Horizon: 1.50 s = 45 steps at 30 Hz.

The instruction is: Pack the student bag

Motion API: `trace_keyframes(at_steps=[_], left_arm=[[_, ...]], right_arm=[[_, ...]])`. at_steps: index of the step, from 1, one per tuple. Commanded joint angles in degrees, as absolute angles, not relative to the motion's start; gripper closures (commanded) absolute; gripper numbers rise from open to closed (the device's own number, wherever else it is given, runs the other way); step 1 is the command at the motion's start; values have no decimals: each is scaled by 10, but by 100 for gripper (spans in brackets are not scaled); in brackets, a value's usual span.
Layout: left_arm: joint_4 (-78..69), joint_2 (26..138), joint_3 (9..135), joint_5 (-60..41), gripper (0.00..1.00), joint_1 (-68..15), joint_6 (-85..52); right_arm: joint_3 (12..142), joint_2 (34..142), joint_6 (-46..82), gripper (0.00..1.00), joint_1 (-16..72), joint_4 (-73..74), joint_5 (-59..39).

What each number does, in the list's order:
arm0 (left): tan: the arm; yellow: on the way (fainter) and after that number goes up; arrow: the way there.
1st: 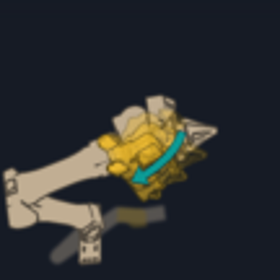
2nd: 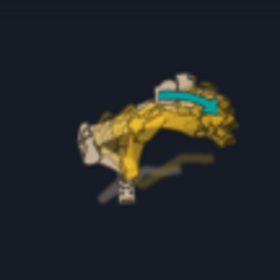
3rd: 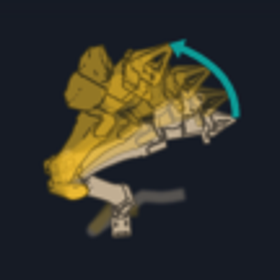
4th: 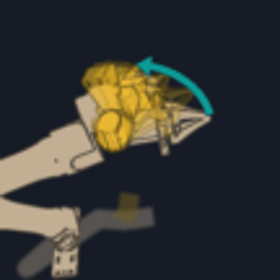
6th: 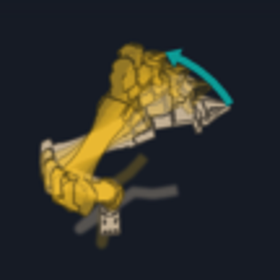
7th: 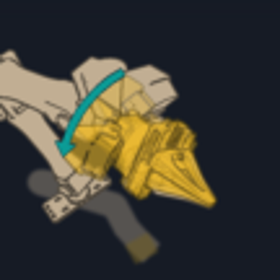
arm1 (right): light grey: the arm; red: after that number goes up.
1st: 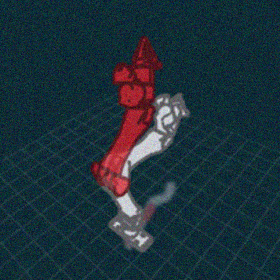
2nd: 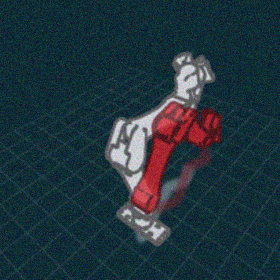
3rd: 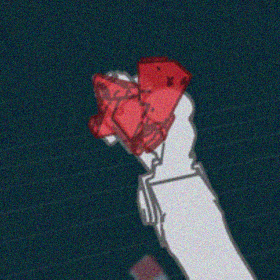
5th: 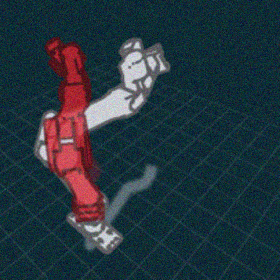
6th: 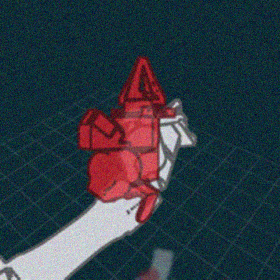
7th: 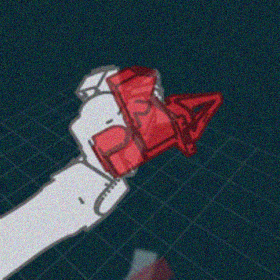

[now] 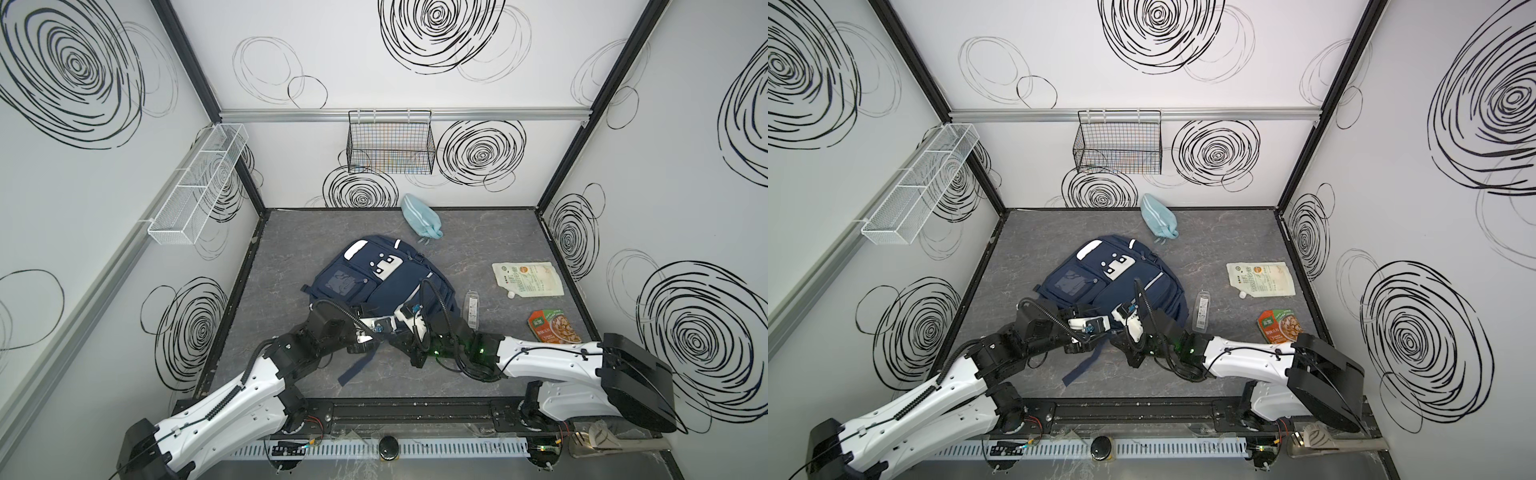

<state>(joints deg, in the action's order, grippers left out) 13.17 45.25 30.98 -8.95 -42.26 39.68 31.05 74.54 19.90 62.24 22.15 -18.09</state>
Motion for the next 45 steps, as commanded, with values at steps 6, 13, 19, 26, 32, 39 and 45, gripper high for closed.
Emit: trace_keyframes(at_steps=[6, 13, 19, 26, 32, 39, 45], left_arm=[[153, 521, 336, -144, 37, -416, 424], [152, 525, 333, -149, 83, -402, 429], [127, 450, 292, -76, 100, -378, 426], [71, 375, 261, 29, 100, -330, 437], [134, 409, 318, -41, 30, -368, 416], [147, 483, 370, -94, 31, -505, 354], [153, 507, 365, -103, 41, -504, 357]], right_arm=[[336, 726, 188, 100, 626, 270, -220], [335, 717, 192, 100, 617, 247, -208], [313, 686, 217, 100, 593, 203, -179], [241, 587, 221, 100, 561, 163, -148], [258, 580, 205, 100, 567, 199, -185], [313, 638, 228, 100, 607, 233, -188], [317, 638, 229, 100, 630, 244, -186]])
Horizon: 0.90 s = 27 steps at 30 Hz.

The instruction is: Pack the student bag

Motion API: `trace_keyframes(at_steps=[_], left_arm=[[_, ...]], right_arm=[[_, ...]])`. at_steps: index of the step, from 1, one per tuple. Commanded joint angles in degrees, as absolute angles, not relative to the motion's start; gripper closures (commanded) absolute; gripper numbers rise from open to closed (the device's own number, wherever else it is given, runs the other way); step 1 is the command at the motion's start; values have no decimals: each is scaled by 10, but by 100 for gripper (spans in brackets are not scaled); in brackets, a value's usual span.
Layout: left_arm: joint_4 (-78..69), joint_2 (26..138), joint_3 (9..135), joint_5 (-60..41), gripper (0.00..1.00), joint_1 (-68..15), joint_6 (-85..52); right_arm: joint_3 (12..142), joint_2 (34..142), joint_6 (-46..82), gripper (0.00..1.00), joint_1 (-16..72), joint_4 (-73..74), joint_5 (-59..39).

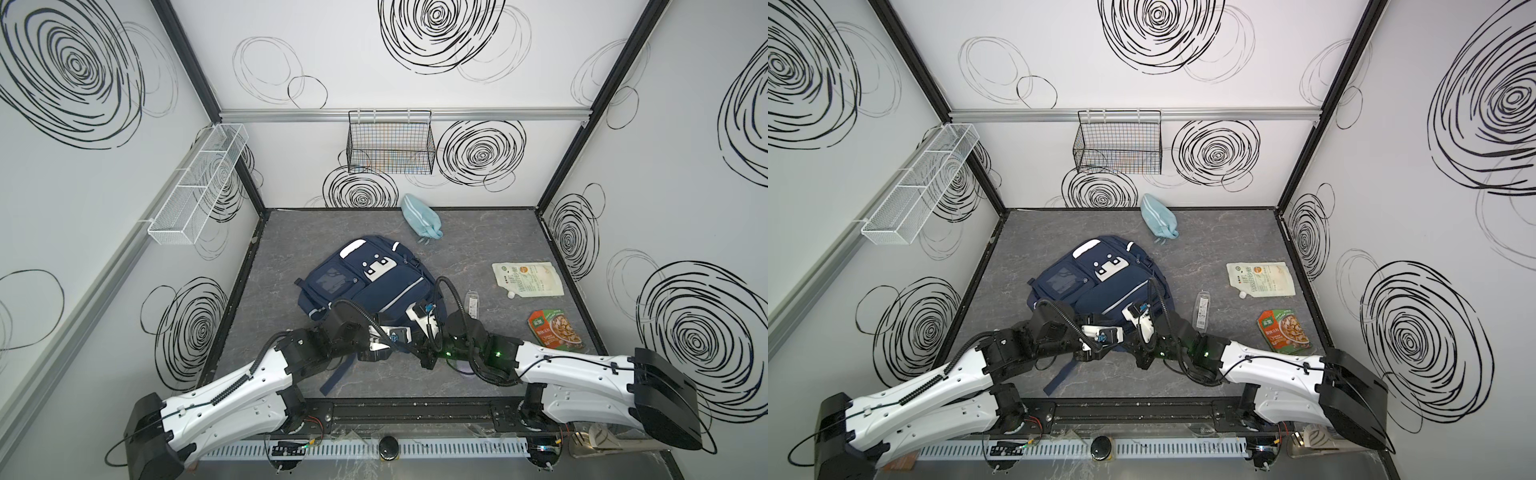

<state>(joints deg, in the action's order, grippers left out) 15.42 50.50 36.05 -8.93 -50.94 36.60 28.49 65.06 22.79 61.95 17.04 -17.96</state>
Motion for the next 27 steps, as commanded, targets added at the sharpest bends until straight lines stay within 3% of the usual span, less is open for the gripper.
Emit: trace_keyframes(at_steps=[1, 4, 7, 10, 13, 15, 22, 27], left_arm=[[157, 507, 364, -104, 42, -503, 358], [158, 507, 357, -104, 46, -490, 360], [164, 507, 353, -105, 60, -480, 363], [178, 507, 351, -109, 64, -480, 370], [190, 511, 351, -115, 91, -479, 376], [195, 512, 352, -115, 100, -479, 377], [206, 469, 340, -29, 100, -454, 391], [200, 398, 310, 4, 100, -367, 384]], right_arm=[[315, 636, 229, 100, 631, 244, -186], [309, 629, 227, 100, 634, 243, -184], [305, 620, 225, 100, 634, 239, -179], [304, 614, 219, 100, 633, 236, -170], [306, 611, 213, 100, 633, 235, -168], [309, 612, 213, 100, 631, 229, -165], [324, 577, 217, 100, 601, 131, -114], [290, 517, 221, 100, 529, 38, -124]])
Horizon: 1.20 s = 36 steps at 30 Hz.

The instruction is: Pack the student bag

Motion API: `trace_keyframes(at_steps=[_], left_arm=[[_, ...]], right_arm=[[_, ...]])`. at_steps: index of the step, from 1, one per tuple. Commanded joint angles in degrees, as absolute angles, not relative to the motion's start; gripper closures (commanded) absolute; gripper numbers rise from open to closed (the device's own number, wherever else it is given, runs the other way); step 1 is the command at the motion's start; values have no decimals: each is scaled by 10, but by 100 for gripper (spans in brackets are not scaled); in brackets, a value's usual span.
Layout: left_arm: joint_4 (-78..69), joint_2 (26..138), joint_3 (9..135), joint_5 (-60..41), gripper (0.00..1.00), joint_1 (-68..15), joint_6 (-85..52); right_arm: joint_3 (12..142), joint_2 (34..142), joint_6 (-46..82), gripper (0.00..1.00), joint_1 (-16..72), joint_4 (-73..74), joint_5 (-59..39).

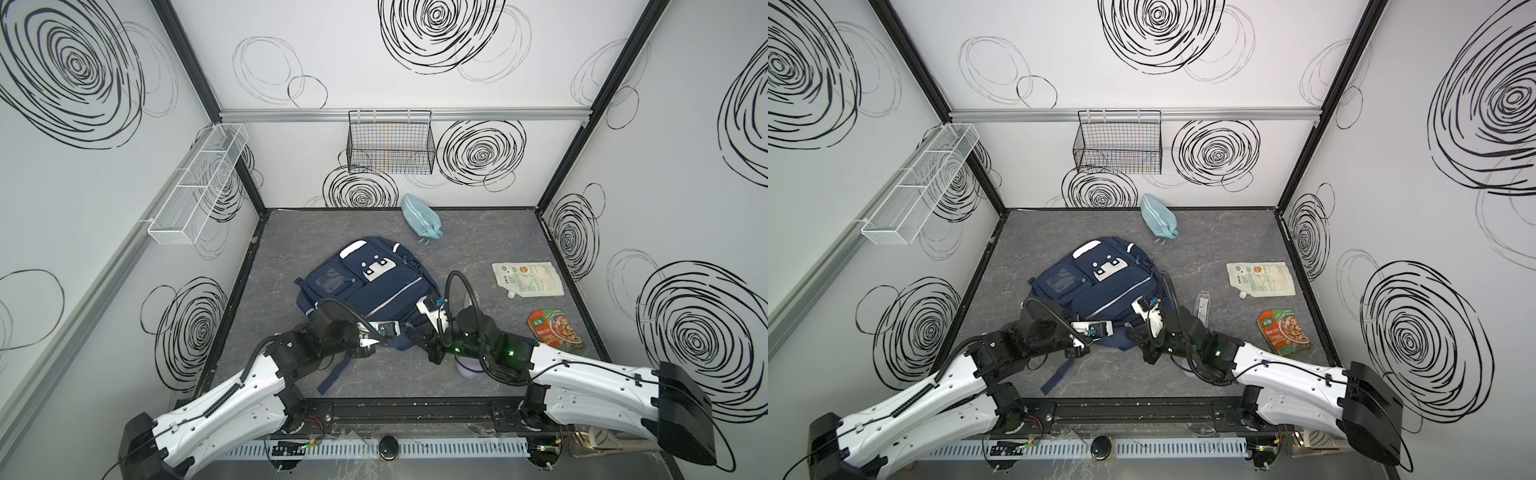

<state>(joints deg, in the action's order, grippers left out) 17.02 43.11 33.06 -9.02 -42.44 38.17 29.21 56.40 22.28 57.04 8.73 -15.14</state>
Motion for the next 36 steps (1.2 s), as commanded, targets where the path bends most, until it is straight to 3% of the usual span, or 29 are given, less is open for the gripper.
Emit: trace_keyframes(at_steps=[1, 6, 7, 9, 10, 12, 14, 20, 24, 25, 28, 29, 32, 36], left_arm=[[194, 385, 303, 9, 100, -357, 381], [195, 346, 286, 39, 100, -349, 365], [211, 341, 289, 13, 93, -355, 375], [234, 327, 302, -64, 52, -374, 380], [232, 325, 308, -93, 44, -385, 372], [203, 330, 320, -123, 37, -408, 337], [172, 351, 331, -136, 37, -435, 311], [159, 454, 362, -160, 38, -496, 297], [170, 497, 360, -133, 46, -495, 304], [177, 504, 361, -125, 52, -496, 308], [198, 507, 368, -115, 95, -490, 319], [200, 501, 369, -112, 100, -487, 318], [203, 462, 361, -106, 100, -474, 323], [227, 402, 347, -74, 100, -452, 339]], right_arm=[[280, 509, 223, 100, 514, 28, -128], [255, 486, 215, 100, 469, 49, -176], [259, 486, 211, 100, 471, 65, -196], [274, 496, 212, 100, 487, 98, -223], [282, 503, 213, 100, 500, 109, -224], [299, 521, 213, 100, 535, 129, -216], [312, 540, 215, 100, 567, 153, -209], [322, 568, 232, 100, 611, 208, -202], [323, 562, 229, 100, 617, 215, -202], [324, 559, 226, 100, 616, 213, -201], [322, 553, 218, 100, 615, 194, -188], [322, 552, 214, 100, 614, 182, -178], [320, 545, 218, 100, 602, 132, -136], [293, 529, 217, 100, 540, 86, -154]])
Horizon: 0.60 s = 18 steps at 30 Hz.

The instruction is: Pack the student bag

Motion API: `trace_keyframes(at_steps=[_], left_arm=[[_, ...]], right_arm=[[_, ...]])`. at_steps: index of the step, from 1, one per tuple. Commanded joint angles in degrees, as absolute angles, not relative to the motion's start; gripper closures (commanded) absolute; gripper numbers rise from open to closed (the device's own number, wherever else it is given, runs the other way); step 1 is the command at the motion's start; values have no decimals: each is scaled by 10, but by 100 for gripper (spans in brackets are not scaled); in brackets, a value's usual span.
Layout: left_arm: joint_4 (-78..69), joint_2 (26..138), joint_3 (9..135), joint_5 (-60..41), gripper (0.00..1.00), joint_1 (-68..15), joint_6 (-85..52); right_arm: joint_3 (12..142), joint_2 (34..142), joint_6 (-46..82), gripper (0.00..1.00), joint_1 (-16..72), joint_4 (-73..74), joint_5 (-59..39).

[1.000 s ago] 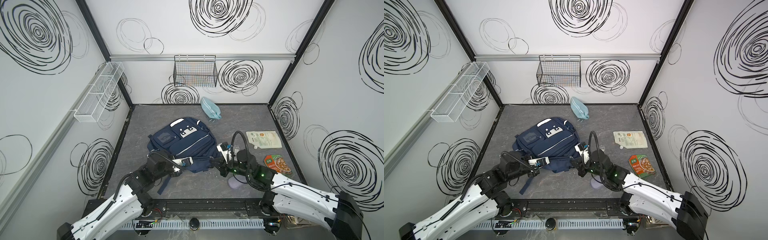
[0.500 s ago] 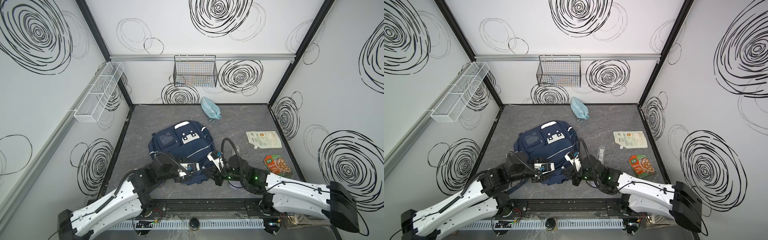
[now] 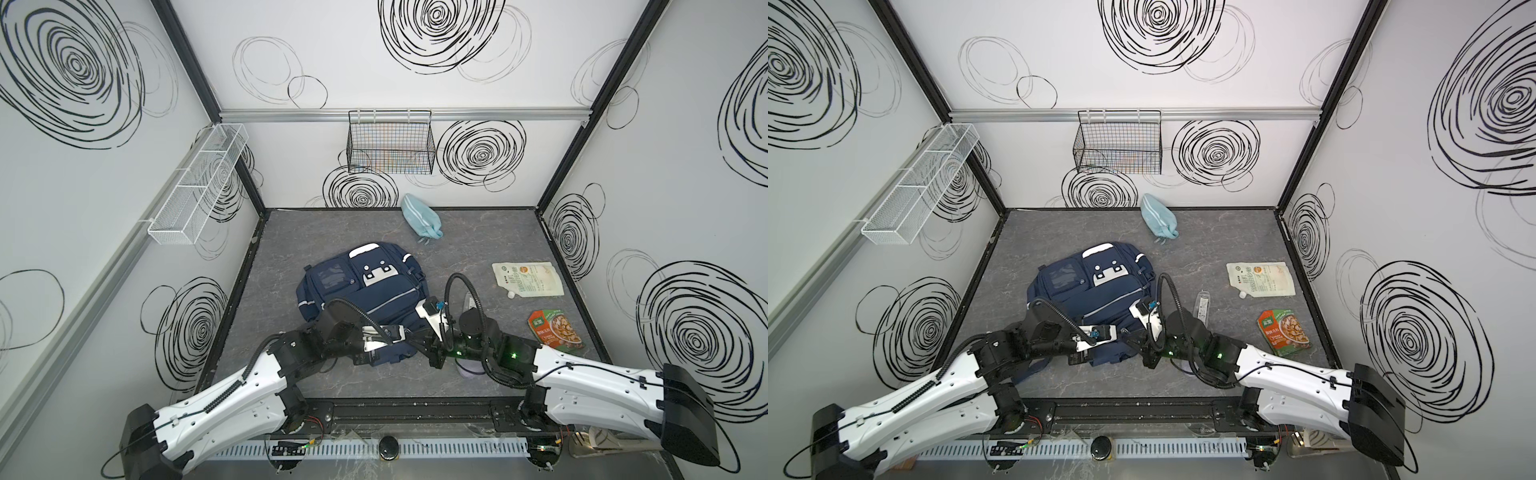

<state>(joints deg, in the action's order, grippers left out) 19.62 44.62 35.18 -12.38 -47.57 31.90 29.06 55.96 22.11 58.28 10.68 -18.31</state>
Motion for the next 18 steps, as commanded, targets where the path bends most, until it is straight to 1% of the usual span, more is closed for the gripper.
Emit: trace_keyframes(at_steps=[1, 7, 9, 12, 13, 14, 15, 16, 18], left_arm=[[238, 387, 343, -66, 100, -445, 345], [304, 321, 345, -36, 100, -403, 370], [318, 309, 347, -30, 100, -396, 376], [333, 301, 354, -13, 100, -393, 382], [335, 303, 358, -12, 84, -395, 378], [337, 310, 365, -22, 59, -395, 370], [338, 317, 374, -40, 43, -398, 362], [337, 329, 385, -61, 36, -405, 346], [312, 350, 399, -92, 34, -427, 303]], right_arm=[[282, 522, 218, 100, 520, 78, -164], [242, 486, 212, 100, 436, 53, -186], [243, 493, 209, 100, 429, 63, -203], [261, 509, 208, 100, 443, 91, -247], [269, 514, 211, 100, 457, 100, -245], [278, 519, 213, 100, 476, 107, -239], [285, 523, 214, 100, 494, 115, -234], [294, 529, 214, 100, 514, 125, -228], [303, 543, 225, 100, 545, 143, -220]])
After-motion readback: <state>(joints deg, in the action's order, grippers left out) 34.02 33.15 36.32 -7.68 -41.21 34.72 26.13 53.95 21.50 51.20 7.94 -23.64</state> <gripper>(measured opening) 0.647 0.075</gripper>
